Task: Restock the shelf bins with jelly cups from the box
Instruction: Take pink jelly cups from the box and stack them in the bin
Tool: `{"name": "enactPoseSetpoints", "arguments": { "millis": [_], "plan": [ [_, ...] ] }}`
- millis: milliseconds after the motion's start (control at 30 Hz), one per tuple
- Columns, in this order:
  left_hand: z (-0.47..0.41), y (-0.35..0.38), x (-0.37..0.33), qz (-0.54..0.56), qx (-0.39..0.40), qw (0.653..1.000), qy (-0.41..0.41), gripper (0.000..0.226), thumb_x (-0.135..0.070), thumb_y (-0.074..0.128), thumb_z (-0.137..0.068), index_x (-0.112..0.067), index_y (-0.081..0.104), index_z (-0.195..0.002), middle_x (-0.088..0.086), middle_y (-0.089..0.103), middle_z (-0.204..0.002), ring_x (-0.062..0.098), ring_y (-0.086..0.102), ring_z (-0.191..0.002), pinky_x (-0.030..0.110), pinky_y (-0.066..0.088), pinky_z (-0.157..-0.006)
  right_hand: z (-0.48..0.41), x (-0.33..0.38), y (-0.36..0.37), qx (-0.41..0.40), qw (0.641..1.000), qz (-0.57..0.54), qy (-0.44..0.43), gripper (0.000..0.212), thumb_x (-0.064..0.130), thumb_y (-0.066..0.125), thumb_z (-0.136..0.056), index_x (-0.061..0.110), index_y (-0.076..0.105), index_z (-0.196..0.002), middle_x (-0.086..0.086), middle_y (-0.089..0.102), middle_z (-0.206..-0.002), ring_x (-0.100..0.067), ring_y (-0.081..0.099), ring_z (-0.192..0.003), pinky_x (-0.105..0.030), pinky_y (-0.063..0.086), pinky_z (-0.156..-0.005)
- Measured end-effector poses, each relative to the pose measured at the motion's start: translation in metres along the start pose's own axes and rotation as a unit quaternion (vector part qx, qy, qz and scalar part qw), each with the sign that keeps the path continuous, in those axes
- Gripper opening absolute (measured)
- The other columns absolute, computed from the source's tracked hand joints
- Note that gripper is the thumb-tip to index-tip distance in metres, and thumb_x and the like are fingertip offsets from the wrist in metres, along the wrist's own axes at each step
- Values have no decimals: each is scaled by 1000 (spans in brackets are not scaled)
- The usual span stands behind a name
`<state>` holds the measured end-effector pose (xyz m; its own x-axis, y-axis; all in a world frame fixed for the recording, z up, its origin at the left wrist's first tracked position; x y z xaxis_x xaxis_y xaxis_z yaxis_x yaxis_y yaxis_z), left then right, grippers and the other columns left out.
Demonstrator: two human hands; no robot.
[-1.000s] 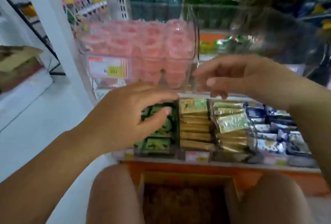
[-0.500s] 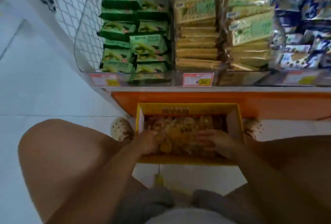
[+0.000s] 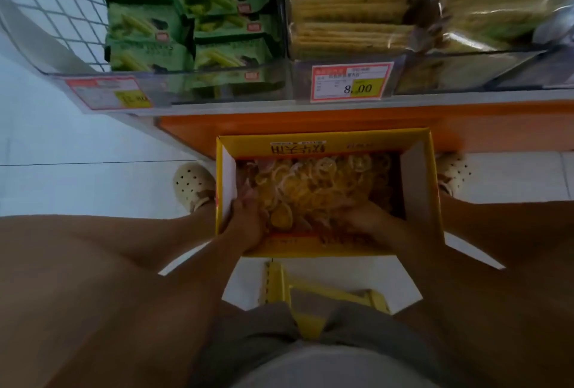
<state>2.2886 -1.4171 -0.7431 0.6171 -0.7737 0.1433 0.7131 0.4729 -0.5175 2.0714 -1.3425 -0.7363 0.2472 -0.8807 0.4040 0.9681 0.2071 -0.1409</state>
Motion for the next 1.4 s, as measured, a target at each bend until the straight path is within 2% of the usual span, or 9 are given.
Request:
{"name": "enactPoseSetpoints", "arguments": {
  "millis": [400,567,700,767,867,1033,1167,1300,1400],
  "plan": [
    [-14,13,7,44,-114,991,-46,51,-34,33,-100,-22,24,-149,17,9,-160,39,0,-147,51,19,-112,-54,9,58,-50,986,159,-18,24,31,66,-90,12,75,-102,-7,68,-116,-25,60,-107,-34,49,-93],
    [-15,12,16,351,-125,925,-68,36,-13,57,-94,-11,57,-129,15,40,-145,32,35,-134,6,28,-83,-60,7,51,-59,979,196,-17,23,27,60,-93,12,77,-93,-9,70,-107,-25,62,-101,-35,50,-93],
    [-11,9,18,450,-119,885,-12,35,-16,55,-96,-13,57,-131,9,45,-142,29,37,-134,30,26,-113,-57,8,52,-63,972,222,-35,34,31,55,-95,6,77,-91,-12,71,-100,-27,63,-96,-38,51,-92],
    [-6,5,21,510,-143,848,-13,32,-18,56,-95,-16,62,-126,8,46,-137,29,49,-122,42,41,-106,-53,10,49,-74,969,230,-41,34,27,49,-98,3,74,-99,-13,69,-107,-28,62,-101,-37,49,-93],
    [-4,6,21,518,-140,844,-9,32,-19,55,-97,-13,60,-128,6,45,-139,24,54,-116,34,48,-98,-47,7,41,-85,971,216,-53,30,16,43,-100,2,67,-111,-14,64,-118,-24,59,-104,-26,47,-80],
    [-8,12,18,427,-136,893,-48,32,-24,44,-101,-17,56,-130,6,40,-147,24,32,-136,34,22,-115,-43,-6,26,-111,977,166,-81,26,3,44,-98,0,63,-115,-17,60,-126,-28,54,-114,-8,34,-69],
    [-10,7,14,440,-143,886,-29,31,-9,42,-101,-7,51,-130,2,46,-135,14,43,-118,6,33,-95,-36,-6,18,-128,979,133,-87,24,10,45,-99,3,62,-115,-15,61,-119,-27,57,-100,-14,39,-65],
    [-4,-3,21,471,-175,862,-63,28,-27,57,-95,-15,59,-120,6,54,-126,22,52,-113,36,45,-99,-35,-9,10,-144,984,71,-78,22,16,50,-96,6,65,-109,-19,65,-112,-32,60,-96,-31,46,-81],
    [0,-9,25,510,-163,843,-62,30,-36,53,-97,-19,56,-122,2,61,-117,20,60,-101,38,52,-88,-28,-7,3,-174,980,56,-80,20,15,52,-96,5,67,-103,-17,66,-106,-32,61,-99,-30,44,-78]
  ]
}}
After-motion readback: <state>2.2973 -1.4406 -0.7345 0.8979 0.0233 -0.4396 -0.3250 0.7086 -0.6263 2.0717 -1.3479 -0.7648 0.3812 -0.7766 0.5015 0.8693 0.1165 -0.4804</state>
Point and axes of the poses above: each hand's wrist, its own z-axis away from the middle knuckle, its own y-axis out of the palm, x = y × z, the point moved 4 cm from there along -z, towards the middle knuckle
